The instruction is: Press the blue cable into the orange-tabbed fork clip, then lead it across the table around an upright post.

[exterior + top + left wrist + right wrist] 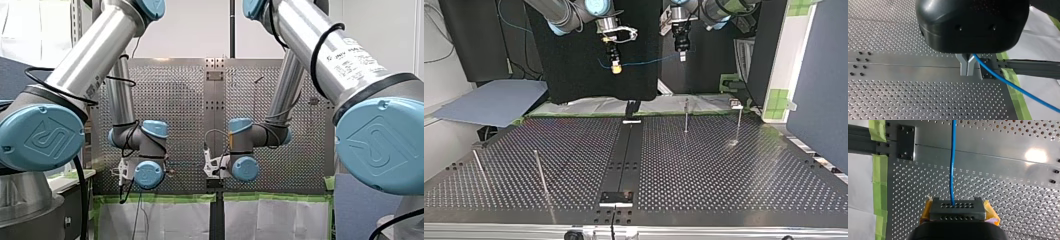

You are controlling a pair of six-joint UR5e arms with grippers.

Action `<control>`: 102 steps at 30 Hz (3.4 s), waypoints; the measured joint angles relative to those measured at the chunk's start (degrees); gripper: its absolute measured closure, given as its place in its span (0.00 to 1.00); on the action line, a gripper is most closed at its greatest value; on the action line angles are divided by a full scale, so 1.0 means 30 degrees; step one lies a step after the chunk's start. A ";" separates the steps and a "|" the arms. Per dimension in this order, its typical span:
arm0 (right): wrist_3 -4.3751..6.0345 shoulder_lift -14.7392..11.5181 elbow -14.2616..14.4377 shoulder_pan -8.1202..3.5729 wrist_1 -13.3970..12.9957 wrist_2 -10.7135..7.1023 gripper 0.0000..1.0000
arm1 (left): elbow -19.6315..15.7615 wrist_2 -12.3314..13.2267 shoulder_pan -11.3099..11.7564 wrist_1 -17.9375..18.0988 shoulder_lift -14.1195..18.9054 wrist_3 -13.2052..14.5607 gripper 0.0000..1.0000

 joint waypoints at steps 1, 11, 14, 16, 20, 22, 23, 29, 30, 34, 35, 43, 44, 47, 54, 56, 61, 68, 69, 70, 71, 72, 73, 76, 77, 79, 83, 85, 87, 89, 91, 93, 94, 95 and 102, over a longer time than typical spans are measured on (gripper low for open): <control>0.0001 0.0000 -0.0001 0.0000 0.0000 -0.0001 1.00 | 0.0000 0.0001 0.0000 0.0000 -0.0009 0.0000 1.00; 0.0751 0.0160 -0.0751 -0.0513 0.0752 0.0616 1.00 | 0.0023 0.0267 0.0321 0.0353 -0.0178 -0.0790 1.00; 0.1206 -0.0175 -0.1203 -0.0619 0.1153 0.0547 1.00 | 0.0029 0.0702 0.0606 0.0036 0.0198 -0.1263 1.00; 0.1514 -0.0459 -0.1514 -0.0715 0.1221 0.0330 1.00 | 0.0029 0.1035 0.0904 -0.0212 0.0526 -0.1612 1.00; 0.2087 -0.0745 -0.1998 -0.0899 0.0908 -0.0193 1.00 | 0.0030 0.1693 0.1540 -0.0454 0.1181 -0.2017 1.00; 0.2413 -0.0589 -0.2200 -0.0970 0.0702 -0.0507 1.00 | 0.0029 0.2062 0.1905 -0.0515 0.1548 -0.1942 1.00; 0.2558 -0.0481 -0.2290 -0.0989 0.0625 -0.0654 1.00 | 0.0029 0.2215 0.2059 -0.0534 0.1704 -0.1904 1.00; 0.3272 0.0477 -0.3148 -0.1019 0.0463 -0.1679 1.00 | 0.0029 0.3224 0.3065 -0.0603 0.2137 -0.1727 1.00; 0.3304 0.0637 -0.3305 -0.1007 0.0462 -0.1842 1.00 | 0.0029 0.3430 0.3273 -0.0553 0.2009 -0.1629 1.00; 0.3358 0.1259 -0.3919 -0.0945 0.0538 -0.2467 1.00 | 0.0029 0.4019 0.3931 -0.0111 0.1445 -0.1395 1.00; 0.3362 0.1460 -0.4119 -0.0931 0.0592 -0.2669 1.00 | 0.0029 0.4097 0.4083 0.0017 0.1301 -0.1359 1.00; 0.3370 0.2893 -0.5287 -0.1065 0.0884 -0.3312 1.00 | 0.0029 0.4603 0.5386 0.1282 0.0009 -0.0865 1.00; 0.3369 0.3045 -0.5419 -0.1078 0.0980 -0.3321 1.00 | 0.0029 0.4708 0.5518 0.1415 -0.0123 -0.0839 1.00; 0.3370 0.3540 -0.5882 -0.1102 0.1362 -0.3336 1.00 | 0.0029 0.5086 0.5963 0.1676 -0.0569 -0.0803 1.00; 0.3370 0.4621 -0.6955 -0.1112 0.2051 -0.3340 1.00 | 0.0528 0.5669 0.7046 0.0976 -0.1651 -0.0788 1.00; 0.3370 0.4940 -0.7278 -0.1123 0.2128 -0.3341 1.00 | 0.0788 0.5839 0.7319 0.0714 -0.1926 -0.0780 1.00; 0.3307 0.5284 -0.7830 -0.1174 0.2415 -0.3348 1.00 | 0.1537 0.6203 0.8088 -0.0042 -0.2693 -0.0969 1.00; 0.3194 0.5328 -0.8208 -0.1480 0.2709 -0.3390 1.00 | 0.2779 0.6595 0.8956 -0.1278 -0.3598 -0.1170 1.00; 0.3184 0.5328 -0.8271 -0.1510 0.2775 -0.3392 1.00 | 0.2994 0.6613 0.9005 -0.1458 -0.3637 -0.1234 1.00; 0.3167 0.5329 -0.8350 -0.1537 0.2861 -0.3394 1.00 | 0.3168 0.6624 0.9032 -0.1572 -0.3656 -0.1288 1.00; 0.3147 0.5330 -0.8408 -0.1556 0.2922 -0.3396 1.00 | 0.3334 0.6632 0.9057 -0.1677 -0.3669 -0.1341 1.00; 0.3118 0.5330 -0.8460 -0.1578 0.2977 -0.3397 1.00 | 0.3539 0.6638 0.9087 -0.1814 -0.3679 -0.1406 1.00; 0.3076 0.5331 -0.8519 -0.1608 0.3041 -0.3398 1.00 | 0.3694 0.6641 0.9104 -0.1920 -0.3682 -0.1448 1.00; 0.2992 0.5332 -0.8605 -0.1696 0.3141 -0.3399 1.00 | 0.4201 0.6673 0.9165 -0.2234 -0.3685 -0.1558 1.00; 0.2970 0.5332 -0.8616 -0.1721 0.3157 -0.3399 1.00 | 0.4347 0.6703 0.9182 -0.2294 -0.3685 -0.1582 1.00; 0.2894 0.5332 -0.8632 -0.1786 0.3179 -0.3398 1.00 | 0.4657 0.6778 0.9208 -0.2448 -0.3687 -0.1615 1.00; 0.2754 0.5332 -0.8698 -0.1906 0.3261 -0.3402 1.00 | 0.5281 0.6839 0.9250 -0.2966 -0.3691 -0.1635 1.00; 0.2671 0.5332 -0.8762 -0.1957 0.3337 -0.3402 1.00 | 0.5567 0.6853 0.9270 -0.3246 -0.3691 -0.1638 1.00; 0.2597 0.5333 -0.8827 -0.2000 0.3461 -0.3403 1.00 | 0.5861 0.6893 0.9285 -0.3542 -0.3691 -0.1640 1.00; 0.2474 0.5333 -0.8936 -0.2052 0.3695 -0.3405 1.00 | 0.6127 0.6929 0.9300 -0.3837 -0.3691 -0.1638 1.00; 0.2315 0.5332 -0.9069 -0.2097 0.3993 -0.3403 1.00 | 0.6407 0.6954 0.9308 -0.4163 -0.3691 -0.1628 1.00; 0.2175 0.5332 -0.9174 -0.2122 0.4264 -0.3402 1.00 | 0.6661 0.6965 0.9330 -0.4449 -0.3696 -0.1615 1.00; 0.2083 0.5333 -0.9234 -0.2140 0.4442 -0.3400 1.00 | 0.6767 0.6973 0.9345 -0.4558 -0.3697 -0.1608 1.00; 0.2016 0.5332 -0.9278 -0.2153 0.4570 -0.3401 1.00 | 0.6871 0.6979 0.9361 -0.4664 -0.3697 -0.1603 1.00; 0.1649 0.5333 -0.9419 -0.2274 0.5126 -0.3399 1.00 | 0.7779 0.7003 0.9578 -0.5544 -0.3714 -0.1598 1.00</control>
